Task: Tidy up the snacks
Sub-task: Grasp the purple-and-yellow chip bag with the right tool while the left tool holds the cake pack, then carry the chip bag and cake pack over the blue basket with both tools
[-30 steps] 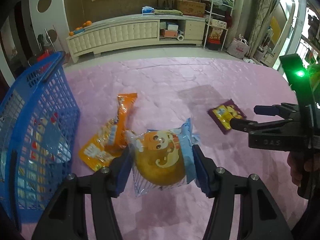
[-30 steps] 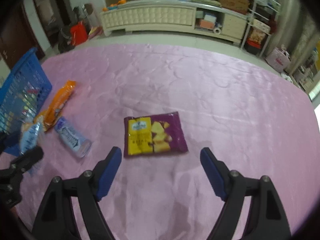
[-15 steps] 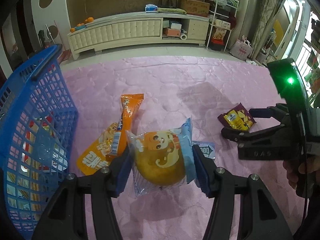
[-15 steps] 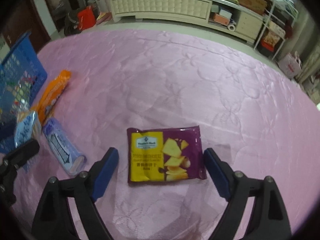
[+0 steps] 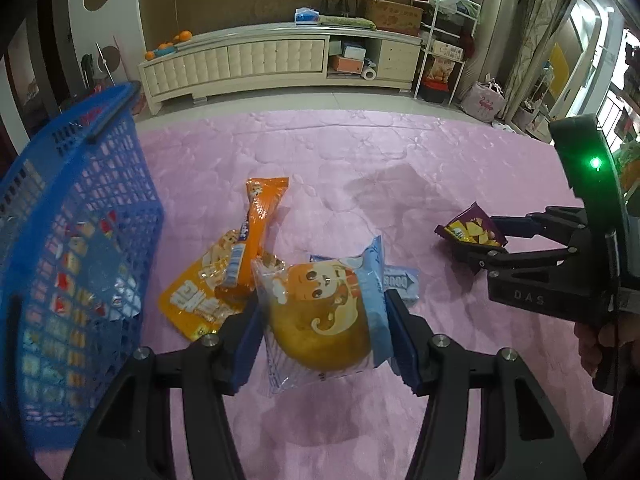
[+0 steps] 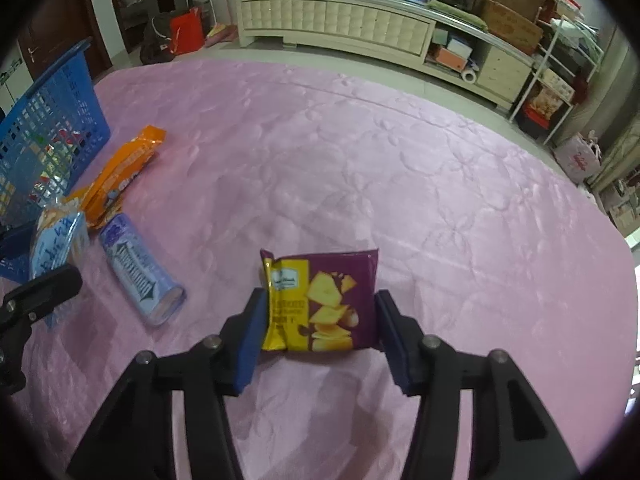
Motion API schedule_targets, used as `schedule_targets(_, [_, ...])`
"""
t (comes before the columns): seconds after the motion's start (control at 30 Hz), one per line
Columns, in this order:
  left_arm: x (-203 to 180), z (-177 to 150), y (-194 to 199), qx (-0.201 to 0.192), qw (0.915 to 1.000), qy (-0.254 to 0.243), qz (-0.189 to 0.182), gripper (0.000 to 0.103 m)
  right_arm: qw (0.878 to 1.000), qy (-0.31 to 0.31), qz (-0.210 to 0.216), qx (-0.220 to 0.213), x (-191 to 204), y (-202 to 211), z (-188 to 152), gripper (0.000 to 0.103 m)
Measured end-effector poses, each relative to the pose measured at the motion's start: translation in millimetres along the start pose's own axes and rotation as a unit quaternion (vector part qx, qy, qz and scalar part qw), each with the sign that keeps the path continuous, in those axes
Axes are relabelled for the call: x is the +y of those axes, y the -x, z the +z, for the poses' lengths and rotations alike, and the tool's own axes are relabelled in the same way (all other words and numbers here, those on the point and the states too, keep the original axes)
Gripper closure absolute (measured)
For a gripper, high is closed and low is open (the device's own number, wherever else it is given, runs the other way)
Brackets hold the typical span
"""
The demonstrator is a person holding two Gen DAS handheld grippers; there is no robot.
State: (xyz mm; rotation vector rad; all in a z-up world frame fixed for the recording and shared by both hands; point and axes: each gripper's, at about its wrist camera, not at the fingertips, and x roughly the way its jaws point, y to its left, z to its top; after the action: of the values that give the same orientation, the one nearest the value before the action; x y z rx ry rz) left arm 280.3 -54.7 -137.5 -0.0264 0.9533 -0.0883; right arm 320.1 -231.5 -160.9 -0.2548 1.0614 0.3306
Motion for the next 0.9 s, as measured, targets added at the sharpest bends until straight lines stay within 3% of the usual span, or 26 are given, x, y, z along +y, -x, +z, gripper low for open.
schedule_targets(0.47, [-10,-19,119,-0.065,0.9977,-0.018,0.004,0.048,0.995,0.02,-0.013,-0.093,42,153,-8,0.045])
schedule_targets(0.9, [27,-42,208,-0.118,0.993,-0.004,0.004,0.048,0.987,0.044,-0.018,-0.157,111,248,-23,0.045])
